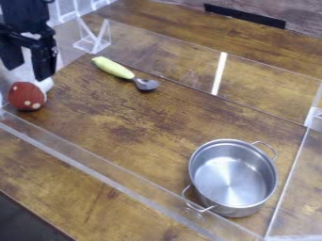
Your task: Put the mushroom in the silver pot
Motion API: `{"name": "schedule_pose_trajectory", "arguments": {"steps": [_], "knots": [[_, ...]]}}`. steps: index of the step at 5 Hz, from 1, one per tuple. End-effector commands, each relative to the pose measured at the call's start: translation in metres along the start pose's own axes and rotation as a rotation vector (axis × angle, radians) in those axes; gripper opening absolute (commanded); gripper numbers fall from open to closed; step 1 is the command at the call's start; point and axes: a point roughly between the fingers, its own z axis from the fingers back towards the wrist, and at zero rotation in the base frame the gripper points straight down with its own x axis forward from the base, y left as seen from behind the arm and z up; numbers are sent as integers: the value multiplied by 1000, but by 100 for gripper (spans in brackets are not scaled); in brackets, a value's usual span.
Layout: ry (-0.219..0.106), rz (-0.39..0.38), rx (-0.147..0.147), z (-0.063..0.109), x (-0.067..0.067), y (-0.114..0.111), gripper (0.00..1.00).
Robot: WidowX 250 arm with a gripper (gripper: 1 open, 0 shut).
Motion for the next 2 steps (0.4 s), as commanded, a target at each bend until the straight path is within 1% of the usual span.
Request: {"name": "schedule_pose_trajectory", "arguments": {"steps": [1,2], "knots": [[-52,10,31,6,2,14,100],[-45,10,31,-7,0,20,100]]}}
